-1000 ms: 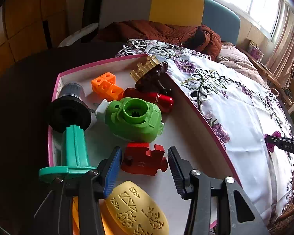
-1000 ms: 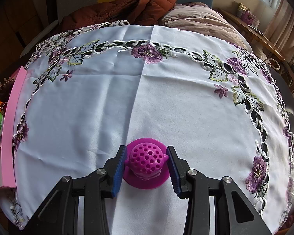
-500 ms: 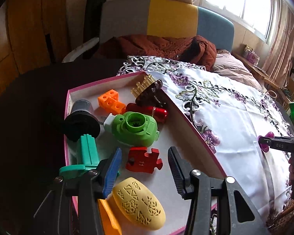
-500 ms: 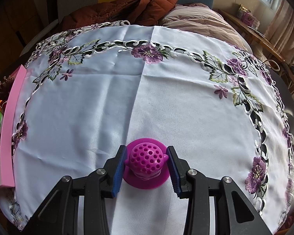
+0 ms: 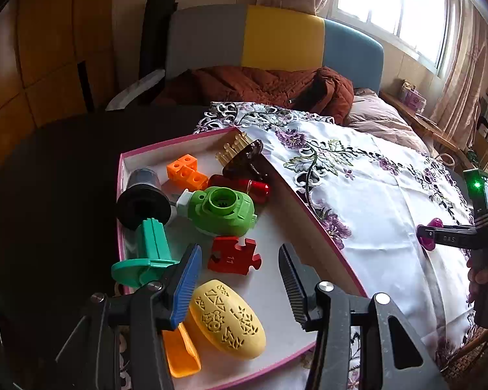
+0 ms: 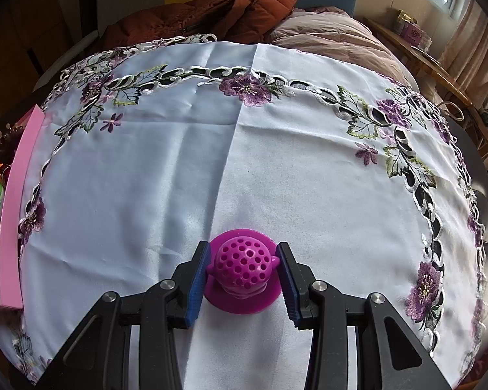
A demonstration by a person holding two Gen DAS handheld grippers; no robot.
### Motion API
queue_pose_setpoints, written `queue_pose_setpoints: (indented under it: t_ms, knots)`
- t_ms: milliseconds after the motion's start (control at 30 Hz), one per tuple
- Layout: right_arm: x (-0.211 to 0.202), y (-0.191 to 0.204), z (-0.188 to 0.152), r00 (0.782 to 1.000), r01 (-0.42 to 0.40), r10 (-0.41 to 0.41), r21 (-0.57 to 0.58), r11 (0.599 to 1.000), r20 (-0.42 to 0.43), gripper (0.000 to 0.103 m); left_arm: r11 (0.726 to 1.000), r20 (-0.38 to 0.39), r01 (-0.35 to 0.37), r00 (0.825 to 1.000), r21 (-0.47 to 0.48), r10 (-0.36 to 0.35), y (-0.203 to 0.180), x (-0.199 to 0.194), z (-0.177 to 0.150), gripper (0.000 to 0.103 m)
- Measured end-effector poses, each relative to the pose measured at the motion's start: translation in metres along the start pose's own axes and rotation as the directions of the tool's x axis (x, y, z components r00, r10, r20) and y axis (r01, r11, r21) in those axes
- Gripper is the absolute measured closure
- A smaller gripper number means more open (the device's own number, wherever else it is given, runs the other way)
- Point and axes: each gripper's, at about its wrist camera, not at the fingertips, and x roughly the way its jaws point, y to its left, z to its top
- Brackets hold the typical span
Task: Organize rigid objects
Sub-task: 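Lower the red puzzle piece into the tray and open the left tool, then withdraw the left tool from the tray while the right holds the magenta cup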
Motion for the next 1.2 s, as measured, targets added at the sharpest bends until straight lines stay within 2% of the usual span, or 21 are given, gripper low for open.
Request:
queue_pose_setpoints:
  t_ms: [467, 967, 1200]
  knots:
    - [-0.001, 0.002, -0.001, 1.0, 0.012, -0.012, -0.024, 1.0, 0.006, 0.062, 0.999, 0.037, -0.009, 0.999, -0.044, 0.011, 0.017, -0.031, -0.006, 0.053]
    - [-0.002, 0.004, -0.001, 1.0, 0.02, -0.019, -0.048, 0.999, 0.011, 0.062, 0.976, -0.013, -0.115, 0.993, -0.186, 0.115, 0.083, -0.04, -0.039, 0.053]
    - [-0.003, 0.008, -0.003, 1.0, 0.017, -0.016, -0.065, 0.998, 0.013, 0.062, 0.977, -0.014, -0.101, 0.995, -0.187, 0.1, 0.082, -0.044, -0.045, 0.053]
